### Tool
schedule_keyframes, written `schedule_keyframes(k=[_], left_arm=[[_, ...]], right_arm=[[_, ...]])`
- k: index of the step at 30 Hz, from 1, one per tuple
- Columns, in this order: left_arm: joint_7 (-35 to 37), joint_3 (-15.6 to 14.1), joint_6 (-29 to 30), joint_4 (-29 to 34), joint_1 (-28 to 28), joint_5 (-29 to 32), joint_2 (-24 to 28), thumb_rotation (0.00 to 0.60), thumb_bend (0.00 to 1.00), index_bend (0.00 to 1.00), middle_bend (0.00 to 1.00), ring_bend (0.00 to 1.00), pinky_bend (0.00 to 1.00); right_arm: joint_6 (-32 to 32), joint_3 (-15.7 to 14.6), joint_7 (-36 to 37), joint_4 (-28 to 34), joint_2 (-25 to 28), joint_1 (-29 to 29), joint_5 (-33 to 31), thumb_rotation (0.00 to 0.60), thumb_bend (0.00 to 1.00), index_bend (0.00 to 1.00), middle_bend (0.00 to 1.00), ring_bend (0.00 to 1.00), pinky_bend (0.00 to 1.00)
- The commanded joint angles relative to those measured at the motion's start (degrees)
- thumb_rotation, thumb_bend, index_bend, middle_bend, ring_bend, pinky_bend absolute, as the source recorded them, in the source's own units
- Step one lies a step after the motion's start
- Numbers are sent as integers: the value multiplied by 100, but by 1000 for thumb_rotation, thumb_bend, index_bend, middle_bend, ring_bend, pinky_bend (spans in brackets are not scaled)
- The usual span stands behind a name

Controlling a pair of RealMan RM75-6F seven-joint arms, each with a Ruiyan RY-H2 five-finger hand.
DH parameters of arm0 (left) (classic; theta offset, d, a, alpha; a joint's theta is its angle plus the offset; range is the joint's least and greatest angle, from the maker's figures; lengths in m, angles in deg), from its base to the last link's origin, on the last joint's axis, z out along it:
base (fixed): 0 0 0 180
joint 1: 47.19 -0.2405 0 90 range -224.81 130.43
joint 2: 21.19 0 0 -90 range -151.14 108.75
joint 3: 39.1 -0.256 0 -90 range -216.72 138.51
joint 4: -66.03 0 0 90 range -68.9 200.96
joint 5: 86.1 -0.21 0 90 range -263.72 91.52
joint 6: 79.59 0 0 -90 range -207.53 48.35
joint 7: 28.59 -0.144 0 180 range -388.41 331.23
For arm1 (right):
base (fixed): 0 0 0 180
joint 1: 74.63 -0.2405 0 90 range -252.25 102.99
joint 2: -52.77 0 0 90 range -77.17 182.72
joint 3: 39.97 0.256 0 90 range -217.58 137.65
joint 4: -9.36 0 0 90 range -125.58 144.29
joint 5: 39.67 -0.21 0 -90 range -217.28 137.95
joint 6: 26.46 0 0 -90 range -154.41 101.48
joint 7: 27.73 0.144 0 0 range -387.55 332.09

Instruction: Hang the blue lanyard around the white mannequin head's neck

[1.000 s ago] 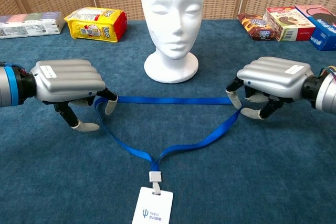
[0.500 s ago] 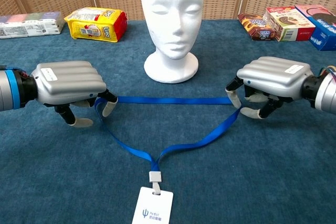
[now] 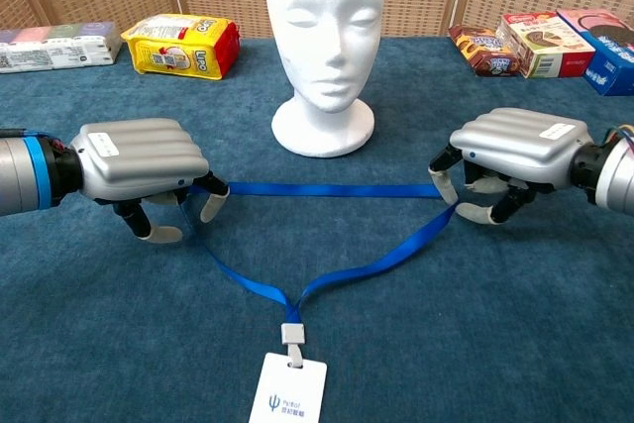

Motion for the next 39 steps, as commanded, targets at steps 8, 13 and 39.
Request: schedule_keyframes(k=[8,13,39], left_arm=[[-45,41,-6,-101,3,39,-131,600,338,522,1000,1000,1000],[-57,42,-6,-116,-5,54,-151,600,353,549,1000,1000,1000],[-290,106,-188,-60,16,274,-195,600,420,609,1000,1000,1000]], right_arm=[[6,3,87,-53,-19,5,-6,600,501,646,1000,1000,1000],[9,-1,107,-72,-27,5,0,600,501,649,1000,1000,1000],[7,8,187,-105,-28,29,-29,600,501,661,1000,1000,1000]])
